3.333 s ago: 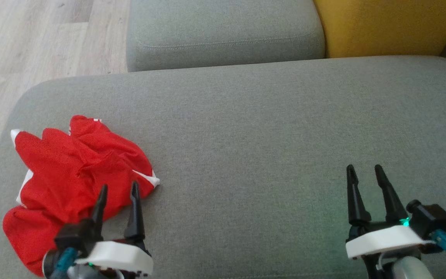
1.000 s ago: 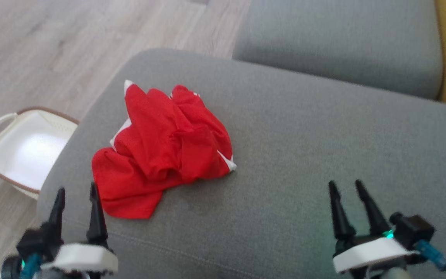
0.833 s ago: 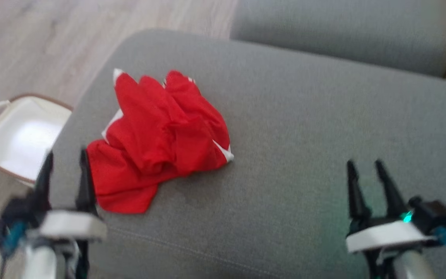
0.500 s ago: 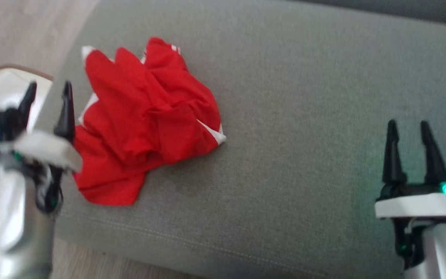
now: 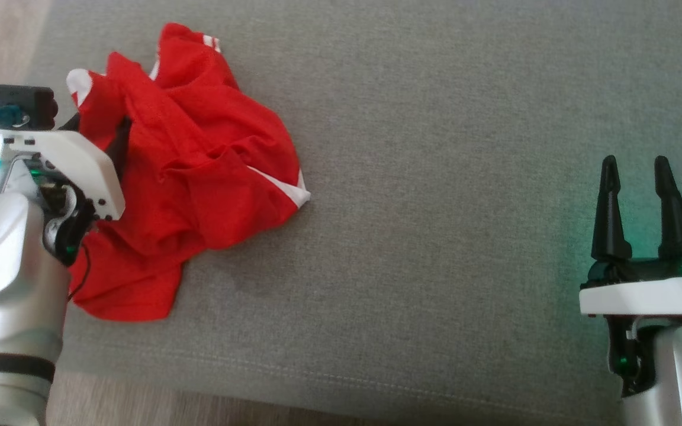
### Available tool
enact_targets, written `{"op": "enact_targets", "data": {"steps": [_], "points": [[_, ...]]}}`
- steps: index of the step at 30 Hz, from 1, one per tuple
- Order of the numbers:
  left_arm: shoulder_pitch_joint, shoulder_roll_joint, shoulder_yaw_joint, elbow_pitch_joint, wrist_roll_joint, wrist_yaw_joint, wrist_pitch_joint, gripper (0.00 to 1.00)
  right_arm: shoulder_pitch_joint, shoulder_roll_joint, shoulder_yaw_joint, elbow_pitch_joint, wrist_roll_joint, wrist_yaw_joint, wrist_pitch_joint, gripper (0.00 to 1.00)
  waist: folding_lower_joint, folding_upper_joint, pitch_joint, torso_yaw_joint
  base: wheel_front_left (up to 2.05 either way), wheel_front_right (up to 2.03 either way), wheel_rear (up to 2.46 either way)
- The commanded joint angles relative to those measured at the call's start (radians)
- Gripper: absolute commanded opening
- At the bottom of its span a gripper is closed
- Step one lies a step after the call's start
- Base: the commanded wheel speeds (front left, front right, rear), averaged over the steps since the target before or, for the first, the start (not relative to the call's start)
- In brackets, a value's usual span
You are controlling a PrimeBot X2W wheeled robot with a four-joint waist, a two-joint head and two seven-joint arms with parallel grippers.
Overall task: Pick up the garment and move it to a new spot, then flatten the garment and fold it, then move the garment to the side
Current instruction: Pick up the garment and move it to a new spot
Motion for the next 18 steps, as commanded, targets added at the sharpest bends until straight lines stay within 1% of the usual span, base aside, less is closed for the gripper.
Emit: {"op": "enact_targets", "data": {"steps": [1,4,5,6,10,18], "points": [[-0.051,0.06,0.018,-0.013,-0.016,0.002,0.006,1.0,-0.031,-0.007,0.026,-0.037,0.007,-0.001,0.001,1.0,-0.0001,0.0001,0.012,-0.011,0.0,0.0,0.0],[-0.076,0.07,-0.006,0.029,-0.043,0.002,0.005,1.0,-0.037,-0.007,0.025,-0.039,0.011,-0.001,0.0,1.0,-0.0001,0.0001,0.025,-0.019,0.0,0.0,0.0],[-0.083,0.069,-0.013,0.044,-0.054,0.002,0.008,0.94,-0.039,-0.007,0.025,-0.039,0.011,-0.001,-0.001,1.0,-0.0001,0.0001,0.028,-0.021,0.0,0.0,0.0],[-0.09,0.071,-0.018,0.058,-0.063,0.002,0.006,0.0,-0.041,-0.007,0.025,-0.039,0.012,-0.001,-0.002,1.0,-0.0001,0.0001,0.03,-0.023,0.0,0.0,0.0],[-0.111,0.079,-0.032,0.095,-0.093,0.001,-0.036,0.0,-0.045,-0.007,0.026,-0.03,0.017,-0.001,-0.007,1.0,-0.0001,0.0001,0.028,-0.028,0.0,0.0,0.0],[-0.151,0.105,0.005,0.118,-0.108,0.01,-0.236,0.0,-0.038,-0.007,0.042,0.012,0.045,-0.001,-0.029,1.0,-0.0001,0.0001,-0.044,-0.039,0.0,0.0,0.0]]}}
